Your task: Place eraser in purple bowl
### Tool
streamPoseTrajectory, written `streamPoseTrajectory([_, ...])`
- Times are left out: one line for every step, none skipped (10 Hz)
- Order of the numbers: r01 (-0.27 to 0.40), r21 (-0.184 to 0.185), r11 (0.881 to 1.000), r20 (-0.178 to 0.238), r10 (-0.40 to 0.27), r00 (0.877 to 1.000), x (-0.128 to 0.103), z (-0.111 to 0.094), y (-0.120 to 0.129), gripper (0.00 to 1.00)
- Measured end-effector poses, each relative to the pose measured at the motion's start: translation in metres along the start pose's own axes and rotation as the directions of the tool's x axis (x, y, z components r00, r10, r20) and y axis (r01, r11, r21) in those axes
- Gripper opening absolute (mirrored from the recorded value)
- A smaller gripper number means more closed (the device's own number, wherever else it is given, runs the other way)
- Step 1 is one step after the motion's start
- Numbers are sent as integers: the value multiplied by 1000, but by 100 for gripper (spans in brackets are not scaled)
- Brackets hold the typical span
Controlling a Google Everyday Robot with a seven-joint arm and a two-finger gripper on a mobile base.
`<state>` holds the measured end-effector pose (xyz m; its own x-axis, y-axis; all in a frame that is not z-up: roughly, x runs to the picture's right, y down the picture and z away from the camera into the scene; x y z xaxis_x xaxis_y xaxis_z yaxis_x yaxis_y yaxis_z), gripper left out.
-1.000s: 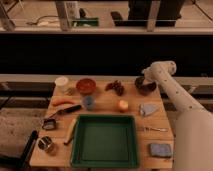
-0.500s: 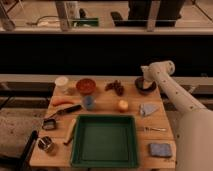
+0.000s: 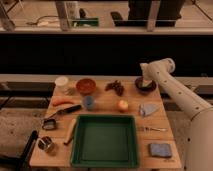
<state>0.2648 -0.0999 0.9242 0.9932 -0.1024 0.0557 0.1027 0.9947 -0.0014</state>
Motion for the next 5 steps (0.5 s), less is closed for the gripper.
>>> streamPoseTrajectory([4, 3, 1000, -3, -4, 1000, -5, -8, 0, 80])
streamPoseTrajectory([8, 8, 1000, -6, -8, 1000, -11, -17, 0, 80])
streamPoseTrajectory([10, 12, 1000, -15, -10, 1000, -13, -29, 3, 80])
streamPoseTrajectory([9, 20, 1000, -24, -9, 1000, -15, -43, 7, 80])
streamPoseTrajectory([15, 36, 999, -29, -14, 999, -21, -57, 9, 80])
